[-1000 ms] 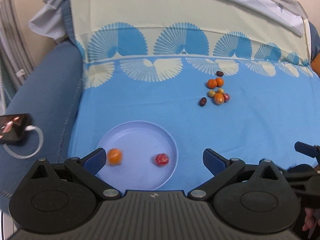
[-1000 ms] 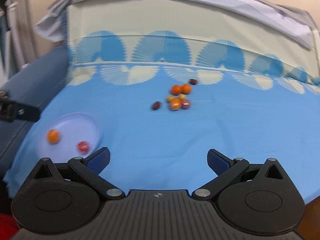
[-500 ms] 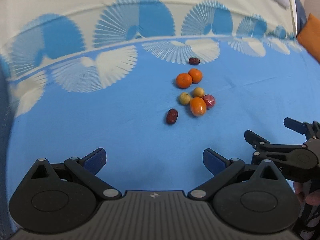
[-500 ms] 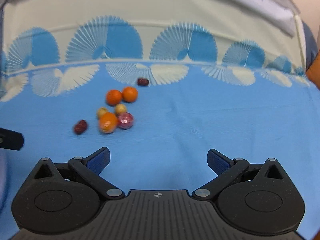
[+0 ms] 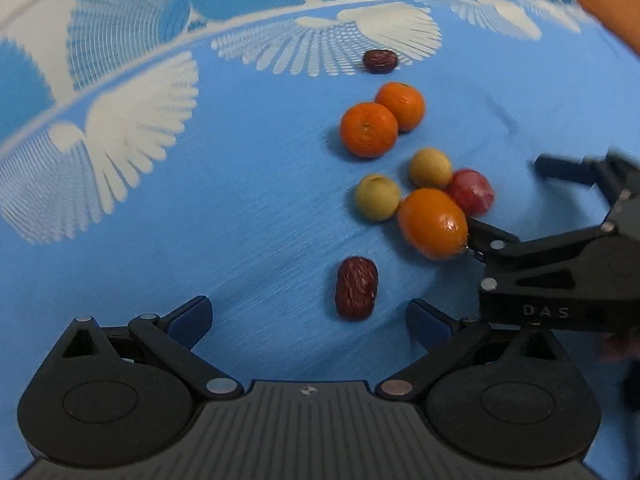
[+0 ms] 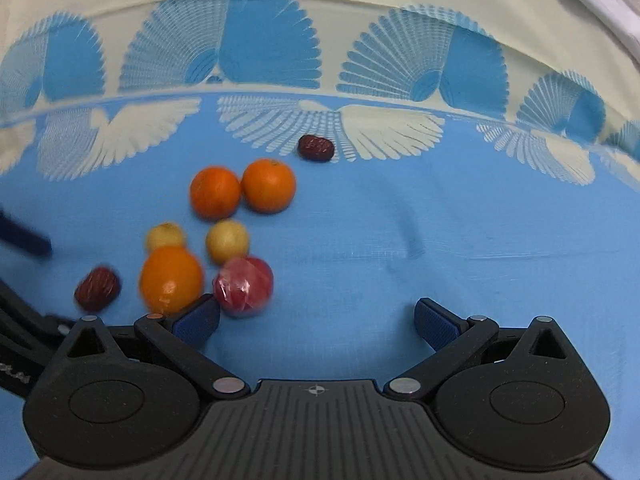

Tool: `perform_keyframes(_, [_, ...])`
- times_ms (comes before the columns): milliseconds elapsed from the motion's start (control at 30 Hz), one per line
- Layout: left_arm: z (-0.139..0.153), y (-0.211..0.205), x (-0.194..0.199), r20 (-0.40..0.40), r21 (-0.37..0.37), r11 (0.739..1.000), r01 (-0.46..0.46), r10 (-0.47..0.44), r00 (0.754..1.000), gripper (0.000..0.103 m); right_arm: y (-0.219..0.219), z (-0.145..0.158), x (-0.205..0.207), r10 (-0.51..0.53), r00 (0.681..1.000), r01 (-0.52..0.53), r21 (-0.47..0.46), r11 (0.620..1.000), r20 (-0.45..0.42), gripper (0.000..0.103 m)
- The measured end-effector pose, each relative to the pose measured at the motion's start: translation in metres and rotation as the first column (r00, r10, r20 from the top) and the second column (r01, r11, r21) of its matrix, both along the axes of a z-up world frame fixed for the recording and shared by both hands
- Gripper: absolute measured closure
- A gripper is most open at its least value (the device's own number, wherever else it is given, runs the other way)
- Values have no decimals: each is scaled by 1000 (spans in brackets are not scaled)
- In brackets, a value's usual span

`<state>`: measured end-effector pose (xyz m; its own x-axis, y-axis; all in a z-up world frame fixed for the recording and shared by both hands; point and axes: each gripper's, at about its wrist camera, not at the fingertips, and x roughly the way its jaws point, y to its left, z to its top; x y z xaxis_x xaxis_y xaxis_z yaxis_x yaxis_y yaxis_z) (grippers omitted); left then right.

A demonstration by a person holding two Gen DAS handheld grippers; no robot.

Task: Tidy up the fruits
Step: 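Grasp a red date with the left tool while the right tool grasps a wrapped red fruit, then carry the date and red fruit to the plate and release both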

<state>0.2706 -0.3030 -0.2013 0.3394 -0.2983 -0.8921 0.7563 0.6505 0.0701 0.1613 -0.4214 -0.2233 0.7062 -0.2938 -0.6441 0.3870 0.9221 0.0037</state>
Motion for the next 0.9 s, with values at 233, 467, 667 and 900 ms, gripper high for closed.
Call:
perform_keyframes(233, [4,0,-9,66,-52,998,31,-27,997,18,2,0,-3,19,999,-18,-18,1000,45,18])
perform_keyframes(467, [17,-7,-26,37,-102,990,93,-90,995,81,9,13,-14,13,999,-13,-16,1000,42,74])
perform_keyframes(667, [46,23,-54,22,-44,998,-52,53,998,81,-23,40,-63,-202,979,201,20,979,13,74])
perform_keyframes(900, [96,84,-115,34,-18,984,-177,177,984,81,28,79,-143,-91,996,92,79,993,-7,73])
